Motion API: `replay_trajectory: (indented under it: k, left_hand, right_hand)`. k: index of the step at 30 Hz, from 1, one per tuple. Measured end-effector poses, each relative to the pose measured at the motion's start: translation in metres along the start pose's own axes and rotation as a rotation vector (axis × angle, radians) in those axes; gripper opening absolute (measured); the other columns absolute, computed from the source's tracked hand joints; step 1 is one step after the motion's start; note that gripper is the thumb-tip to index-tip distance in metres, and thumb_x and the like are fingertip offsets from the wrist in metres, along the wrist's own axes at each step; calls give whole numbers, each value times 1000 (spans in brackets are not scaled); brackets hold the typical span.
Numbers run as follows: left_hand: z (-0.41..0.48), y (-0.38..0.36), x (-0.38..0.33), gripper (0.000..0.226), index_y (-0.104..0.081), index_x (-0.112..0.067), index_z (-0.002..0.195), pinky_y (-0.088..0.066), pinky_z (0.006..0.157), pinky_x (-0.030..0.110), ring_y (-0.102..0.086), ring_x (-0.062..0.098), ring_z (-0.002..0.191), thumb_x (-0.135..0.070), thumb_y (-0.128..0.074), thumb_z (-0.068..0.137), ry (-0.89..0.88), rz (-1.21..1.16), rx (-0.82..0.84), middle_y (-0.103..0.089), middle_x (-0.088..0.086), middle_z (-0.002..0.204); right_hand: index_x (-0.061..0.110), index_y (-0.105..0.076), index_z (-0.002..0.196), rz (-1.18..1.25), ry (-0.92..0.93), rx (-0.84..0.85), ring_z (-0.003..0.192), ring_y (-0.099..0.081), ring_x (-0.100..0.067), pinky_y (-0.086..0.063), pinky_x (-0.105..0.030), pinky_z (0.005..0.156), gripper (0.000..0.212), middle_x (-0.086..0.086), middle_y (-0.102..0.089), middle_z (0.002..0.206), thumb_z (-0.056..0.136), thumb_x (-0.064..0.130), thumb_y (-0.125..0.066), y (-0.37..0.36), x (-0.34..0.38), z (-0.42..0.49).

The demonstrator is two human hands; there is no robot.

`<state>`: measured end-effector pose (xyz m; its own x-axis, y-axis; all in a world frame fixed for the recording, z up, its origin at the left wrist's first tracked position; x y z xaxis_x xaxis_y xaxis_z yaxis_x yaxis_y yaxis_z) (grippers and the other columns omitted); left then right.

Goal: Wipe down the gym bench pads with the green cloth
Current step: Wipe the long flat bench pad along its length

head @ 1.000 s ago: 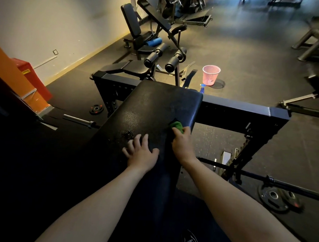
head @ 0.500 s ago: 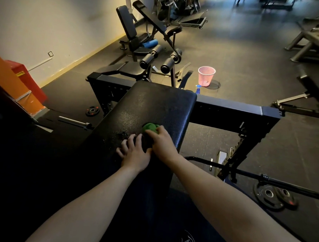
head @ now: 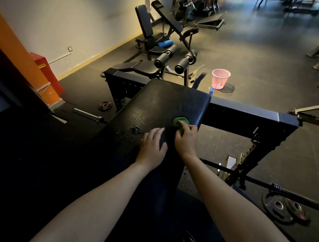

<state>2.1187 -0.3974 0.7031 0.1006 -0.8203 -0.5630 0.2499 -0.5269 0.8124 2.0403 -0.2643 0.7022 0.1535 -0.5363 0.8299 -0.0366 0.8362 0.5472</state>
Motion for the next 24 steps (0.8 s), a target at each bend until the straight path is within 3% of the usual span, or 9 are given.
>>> replay_trajectory:
  k: [2,4,7,10,13,17,21,24]
  left_hand:
    - [1,3,-18,54,-39,-14,151,-25,122,40,-29,18,146,-16,-51,99,-66,-234,-14,-34,6,158]
    - [5,10,-14,57,-33,-16,155,-18,124,36,-21,21,150,-14,-49,100,2,-320,-63,-24,8,164]
    - [9,20,17,70,-24,-23,158,-20,118,41,-18,35,146,-17,-57,97,155,-194,-86,-8,10,167]
    - [14,42,55,64,-37,-25,152,-31,112,39,-30,36,137,-10,-60,94,251,-116,-108,-27,9,157]
    - [28,74,85,51,-62,-24,129,-33,98,28,-45,33,120,5,-52,88,280,-64,-214,-50,8,134]
    - [52,125,128,49,-65,-15,122,-32,102,31,-40,35,124,11,-47,85,342,-23,-422,-49,11,136]
    - [70,104,185,42,-51,-16,141,-26,119,41,-29,37,144,-10,-50,100,484,0,-159,-28,13,160]
    - [71,84,177,38,-51,-16,140,-31,113,40,-37,34,136,-18,-49,102,439,85,-135,-43,9,150]
  right_hand:
    - [18,-55,139,150,-27,102,114,-50,-12,-36,-24,102,39,-5,-52,129,102,29,-49,-21,14,4]
    - [19,-64,129,256,3,257,117,-58,-19,-43,-40,106,40,-5,-64,125,100,35,-42,-47,28,5]
    - [21,-71,116,347,66,444,113,-62,-19,-46,-48,102,39,0,-70,116,98,35,-40,-76,49,0]
    - [22,-72,116,292,85,533,109,-63,-13,-47,-42,101,33,3,-72,114,100,31,-44,-97,66,1]
    - [19,-69,120,-26,261,412,105,-63,-21,-51,-44,92,32,-4,-71,114,94,17,-51,-110,84,15]
    - [15,-55,139,-378,278,261,128,-46,-29,-41,-45,105,47,-8,-55,140,92,12,-49,-109,66,37]
    - [10,-56,140,-474,347,224,134,-43,-26,-36,-41,108,44,-9,-53,144,96,15,-48,-111,53,36]
    - [11,-55,140,-509,352,197,134,-42,-25,-36,-40,107,44,-8,-53,142,97,19,-47,-114,54,37]
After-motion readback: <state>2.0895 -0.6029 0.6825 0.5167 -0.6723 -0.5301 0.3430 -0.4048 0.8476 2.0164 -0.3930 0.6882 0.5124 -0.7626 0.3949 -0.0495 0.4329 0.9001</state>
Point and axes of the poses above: each hand's wrist, its own z-axis towards the middle knuckle, its own y-axis out of the back of the hand, x = y × z, the point moved 10 cm from there along z, towards the middle knuckle
